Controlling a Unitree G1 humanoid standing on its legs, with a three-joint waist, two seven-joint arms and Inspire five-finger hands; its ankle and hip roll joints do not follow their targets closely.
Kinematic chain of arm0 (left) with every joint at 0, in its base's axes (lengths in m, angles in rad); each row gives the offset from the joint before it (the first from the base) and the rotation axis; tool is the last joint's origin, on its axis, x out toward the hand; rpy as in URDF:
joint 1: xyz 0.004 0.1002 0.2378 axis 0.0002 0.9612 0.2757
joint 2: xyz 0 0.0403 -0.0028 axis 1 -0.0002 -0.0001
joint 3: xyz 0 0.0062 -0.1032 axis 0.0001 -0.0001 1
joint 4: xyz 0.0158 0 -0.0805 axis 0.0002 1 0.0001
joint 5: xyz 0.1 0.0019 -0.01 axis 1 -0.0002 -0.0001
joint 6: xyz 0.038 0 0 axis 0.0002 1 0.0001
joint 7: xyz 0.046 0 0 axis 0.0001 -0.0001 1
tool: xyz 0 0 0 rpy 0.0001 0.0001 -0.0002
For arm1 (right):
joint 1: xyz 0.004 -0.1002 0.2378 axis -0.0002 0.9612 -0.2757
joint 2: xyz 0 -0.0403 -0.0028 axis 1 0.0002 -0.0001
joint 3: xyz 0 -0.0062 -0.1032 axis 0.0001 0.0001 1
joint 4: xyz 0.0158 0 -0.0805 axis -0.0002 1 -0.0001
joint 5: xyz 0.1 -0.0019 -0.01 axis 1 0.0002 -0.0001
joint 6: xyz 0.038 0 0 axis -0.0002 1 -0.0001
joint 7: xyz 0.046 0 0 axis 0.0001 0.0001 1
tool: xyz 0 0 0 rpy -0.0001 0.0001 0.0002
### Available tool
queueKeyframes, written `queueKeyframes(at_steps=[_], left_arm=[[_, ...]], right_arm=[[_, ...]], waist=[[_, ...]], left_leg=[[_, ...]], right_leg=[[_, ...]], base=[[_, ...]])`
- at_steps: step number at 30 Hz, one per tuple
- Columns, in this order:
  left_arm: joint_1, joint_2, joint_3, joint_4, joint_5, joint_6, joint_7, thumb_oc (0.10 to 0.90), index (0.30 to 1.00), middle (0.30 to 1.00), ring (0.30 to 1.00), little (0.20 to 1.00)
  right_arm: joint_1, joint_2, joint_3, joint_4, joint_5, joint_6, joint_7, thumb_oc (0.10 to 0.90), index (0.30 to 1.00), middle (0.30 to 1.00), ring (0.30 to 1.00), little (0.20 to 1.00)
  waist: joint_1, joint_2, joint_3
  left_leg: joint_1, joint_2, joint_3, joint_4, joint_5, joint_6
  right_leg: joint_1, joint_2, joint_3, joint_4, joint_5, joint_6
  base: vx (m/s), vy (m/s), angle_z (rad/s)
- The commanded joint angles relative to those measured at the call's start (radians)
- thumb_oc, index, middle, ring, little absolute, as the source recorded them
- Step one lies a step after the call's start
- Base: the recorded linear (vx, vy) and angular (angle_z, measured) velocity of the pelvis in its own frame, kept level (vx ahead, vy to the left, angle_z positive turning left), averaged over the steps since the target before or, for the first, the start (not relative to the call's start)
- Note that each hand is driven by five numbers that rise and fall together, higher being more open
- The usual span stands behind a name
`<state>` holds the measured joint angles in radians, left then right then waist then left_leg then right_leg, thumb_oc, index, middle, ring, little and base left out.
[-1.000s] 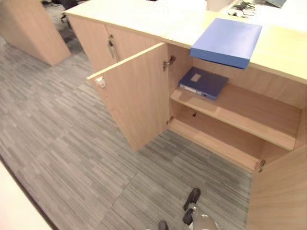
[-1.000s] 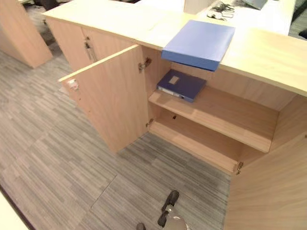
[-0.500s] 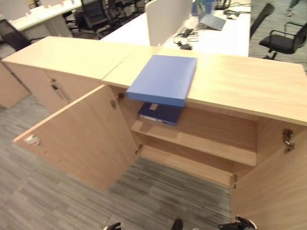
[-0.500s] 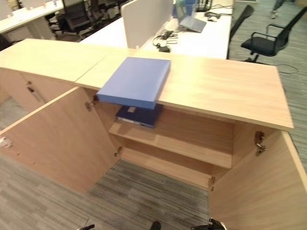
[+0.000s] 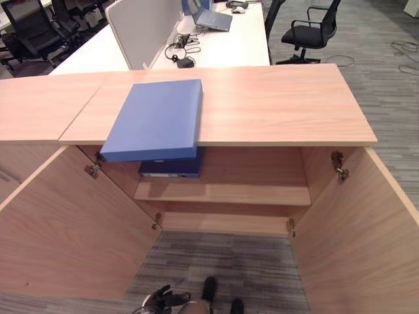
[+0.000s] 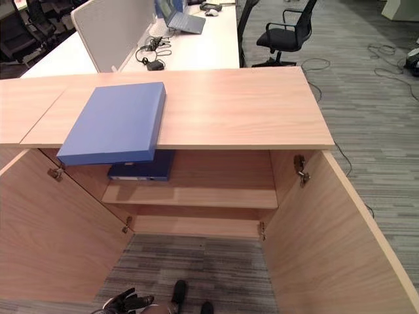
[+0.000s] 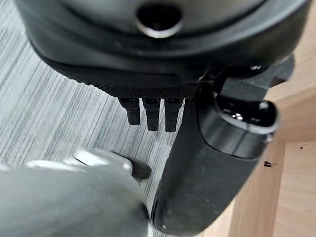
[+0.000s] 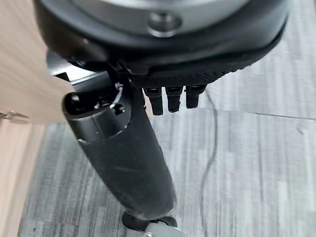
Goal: Put the empty folder in the office cabinet
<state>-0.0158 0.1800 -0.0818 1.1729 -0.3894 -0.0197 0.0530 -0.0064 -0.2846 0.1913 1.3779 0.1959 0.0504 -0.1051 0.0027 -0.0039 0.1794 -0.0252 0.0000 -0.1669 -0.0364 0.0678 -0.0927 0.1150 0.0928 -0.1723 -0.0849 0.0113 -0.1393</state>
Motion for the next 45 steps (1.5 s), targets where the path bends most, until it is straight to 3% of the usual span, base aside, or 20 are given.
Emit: queueKeyframes(at_steps=[1,7,9,10,11,14,15,18,20,21,26,31,39,45], left_arm=[[0.029,-0.005,-0.042,-0.039,0.004,-0.008,0.01,0.8,0.9,0.9,0.9,0.9],[0.041,-0.002,-0.006,-0.086,-0.079,-0.015,0.038,0.8,0.9,0.9,0.9,0.9],[0.095,-0.002,0.058,-0.328,-0.204,-0.057,0.13,0.8,0.9,0.9,0.9,0.9],[0.208,0.029,0.099,-0.747,-0.171,-0.084,0.188,0.8,0.9,0.9,0.9,0.9],[0.213,0.028,0.099,-0.753,-0.169,-0.08,0.189,0.8,0.9,0.9,0.9,0.9],[0.273,0.107,0.176,-1.087,0.01,-0.091,0.22,0.8,0.9,0.9,0.9,0.9],[0.276,0.107,0.177,-1.092,0.011,-0.088,0.221,0.8,0.9,0.9,0.9,0.9],[0.232,0.178,0.246,-1.297,0.271,-0.105,0.315,0.8,0.9,0.9,0.9,0.9],[0.223,0.195,0.262,-1.344,0.342,-0.1,0.339,0.8,0.9,0.9,0.9,0.9],[0.201,0.232,0.286,-1.397,0.465,-0.097,0.38,0.8,0.9,0.9,0.9,0.9],[0.115,0.337,0.302,-1.501,0.661,-0.099,0.45,0.8,0.9,0.9,0.9,0.9],[0.031,0.434,0.263,-1.547,0.784,-0.111,0.448,0.8,0.9,0.9,0.9,0.9],[-0.077,0.541,0.152,-1.536,0.887,-0.118,0.4,0.8,0.9,0.9,0.9,0.9],[-0.143,0.592,0.057,-1.486,0.883,-0.128,0.34,0.8,0.9,0.9,0.9,0.9]], right_arm=[[-0.011,-0.018,-0.012,-0.003,-0.026,-0.008,-0.005,0.8,0.9,0.9,0.9,0.9],[-0.016,-0.006,0.007,-0.024,-0.036,-0.007,-0.003,0.8,0.9,0.9,0.9,0.9],[-0.003,0.006,0.004,-0.046,-0.047,0.002,-0.011,0.8,0.9,0.9,0.9,0.9],[0.004,0.003,-0.024,-0.09,-0.046,0.006,-0.029,0.8,0.9,0.9,0.9,0.9],[0.005,0.004,-0.023,-0.091,-0.047,0.006,-0.03,0.8,0.9,0.9,0.9,0.9],[-0.002,-0.001,-0.059,-0.099,-0.018,0.005,-0.034,0.8,0.9,0.9,0.9,0.9],[-0.002,-0.001,-0.058,-0.099,-0.018,0.005,-0.034,0.8,0.9,0.9,0.9,0.9],[0.007,0.034,-0.048,-0.089,0.006,-0.015,-0.029,0.8,0.9,0.9,0.9,0.9],[0.006,0.04,-0.042,-0.089,0.01,-0.02,-0.031,0.8,0.9,0.9,0.9,0.9],[0.003,0.051,-0.032,-0.089,0.012,-0.029,-0.041,0.8,0.9,0.9,0.9,0.9],[0.015,0.063,-0.007,-0.082,-0.013,-0.04,-0.047,0.8,0.9,0.9,0.9,0.9],[0.022,0.06,0.01,-0.079,-0.041,-0.041,-0.049,0.8,0.9,0.9,0.9,0.9],[0.033,0.054,0.033,-0.076,-0.073,-0.038,-0.033,0.8,0.9,0.9,0.9,0.9],[0.038,0.047,0.049,-0.074,-0.09,-0.032,-0.014,0.8,0.9,0.9,0.9,0.9]], waist=[[0.043,-0.01,-0.031],[0.05,-0.018,-0.059],[0.059,-0.023,-0.067],[0.075,-0.026,-0.067],[0.075,-0.027,-0.068],[0.099,-0.031,-0.063],[0.098,-0.032,-0.062],[0.116,-0.042,-0.063],[0.116,-0.046,-0.062],[0.116,-0.048,-0.063],[0.093,-0.05,-0.075],[0.068,-0.047,-0.088],[0.039,-0.045,-0.106],[0.023,-0.04,-0.115]], left_leg=[[0.017,-0.024,0.027,-0.023,-0.037,0.057],[0.046,-0.034,0.024,-0.051,-0.048,0.066],[0.049,-0.041,0.019,-0.051,-0.051,0.068],[0.049,-0.045,0.014,-0.051,-0.048,0.07],[0.049,-0.045,0.014,-0.051,-0.048,0.07],[0.054,-0.047,-0.007,-0.051,-0.05,0.069],[0.055,-0.047,-0.007,-0.051,-0.05,0.069],[0.062,-0.054,-0.027,-0.051,-0.059,0.064],[0.064,-0.055,-0.029,-0.051,-0.062,0.064],[0.066,-0.055,-0.028,-0.051,-0.064,0.063],[0.07,-0.056,-0.012,-0.051,-0.072,0.062],[0.074,-0.057,0.007,-0.051,-0.083,0.064],[0.09,-0.054,0.036,-0.051,-0.099,0.068],[0.104,-0.052,0.053,-0.051,-0.107,0.071]], right_leg=[[-0.034,-0.095,-0.043,0.059,-0.033,0.191],[-0.024,-0.097,-0.049,0.018,-0.012,0.209],[-0.012,-0.102,-0.056,0.012,-0.011,0.214],[-0.005,-0.107,-0.062,0.007,-0.009,0.219],[-0.004,-0.107,-0.062,0.007,-0.009,0.219],[0.01,-0.112,-0.077,0.004,-0.012,0.222],[0.011,-0.112,-0.078,0.003,-0.012,0.222],[0.026,-0.114,-0.09,0.0,-0.019,0.222],[0.027,-0.115,-0.092,0.0,-0.02,0.222],[0.029,-0.116,-0.092,-0.001,-0.018,0.224],[0.027,-0.118,-0.081,-0.002,-0.011,0.229],[0.023,-0.122,-0.065,-0.002,-0.005,0.234],[0.026,-0.122,-0.04,-0.002,-0.002,0.24],[0.032,-0.125,-0.023,-0.002,-0.001,0.242]], base=[[0.09,0.118,-0.16],[0.04,0.068,-0.02],[0.04,0.056,0.1],[0.02,0.038,0.2],[0.01,0.028,0.25],[-0.01,-0.001,0.28],[0.01,-0.015,0.2],[0.01,-0.02,0.07],[0.0,-0.013,0.15],[0.0,-0.012,0.1],[0.0,0.005,-0.02],[0.0,0.02,-0.11],[0.01,0.02,-0.11],[0.01,0.016,-0.16]])
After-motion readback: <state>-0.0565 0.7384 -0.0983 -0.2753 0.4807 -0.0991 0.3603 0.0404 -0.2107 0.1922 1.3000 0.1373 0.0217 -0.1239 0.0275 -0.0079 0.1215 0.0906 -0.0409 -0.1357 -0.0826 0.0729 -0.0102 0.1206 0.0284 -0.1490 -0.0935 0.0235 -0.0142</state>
